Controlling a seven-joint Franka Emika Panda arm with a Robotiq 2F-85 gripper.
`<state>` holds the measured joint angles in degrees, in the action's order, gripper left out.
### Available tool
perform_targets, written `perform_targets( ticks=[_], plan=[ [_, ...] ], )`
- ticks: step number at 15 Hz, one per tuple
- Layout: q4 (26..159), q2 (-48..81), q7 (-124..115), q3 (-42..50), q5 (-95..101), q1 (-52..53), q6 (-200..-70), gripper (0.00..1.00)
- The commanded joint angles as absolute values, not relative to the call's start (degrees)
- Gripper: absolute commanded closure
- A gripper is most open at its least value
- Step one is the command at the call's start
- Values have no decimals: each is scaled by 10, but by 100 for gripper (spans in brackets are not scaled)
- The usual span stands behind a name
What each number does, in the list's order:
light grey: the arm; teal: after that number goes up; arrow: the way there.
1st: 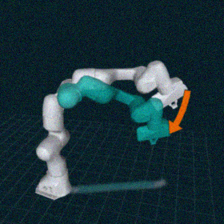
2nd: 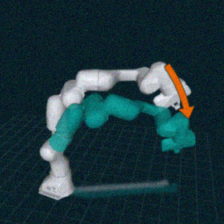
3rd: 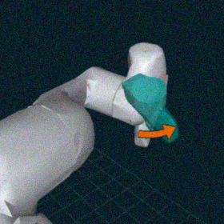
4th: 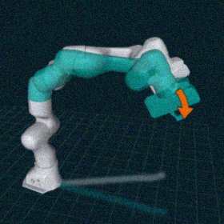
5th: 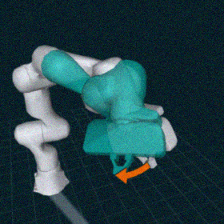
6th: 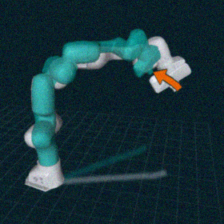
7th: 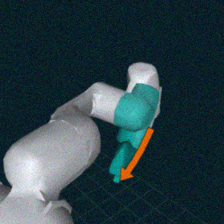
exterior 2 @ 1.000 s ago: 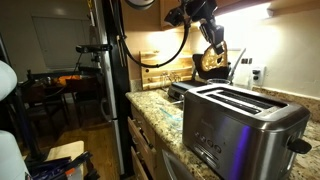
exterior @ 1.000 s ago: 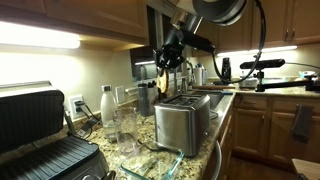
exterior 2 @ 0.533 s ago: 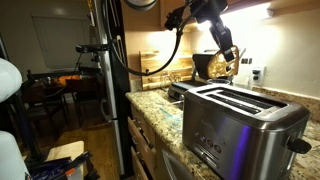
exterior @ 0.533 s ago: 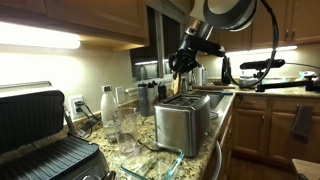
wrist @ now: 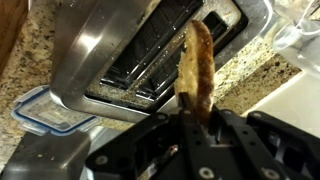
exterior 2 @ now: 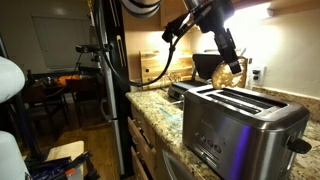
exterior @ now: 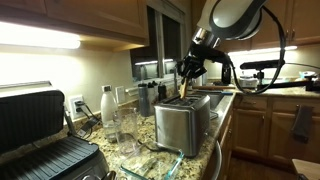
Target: Put a slice of bread in the toaster
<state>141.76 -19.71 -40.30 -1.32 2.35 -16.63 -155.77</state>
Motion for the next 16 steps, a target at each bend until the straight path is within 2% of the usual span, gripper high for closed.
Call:
perform_targets(
  ticks=[1, 16],
  plan=[
    [1446, -227, -443, -20, 33, -184, -1570, 91],
    [1460, -199, -445, -9, -14, -169, -1637, 91]
  ],
)
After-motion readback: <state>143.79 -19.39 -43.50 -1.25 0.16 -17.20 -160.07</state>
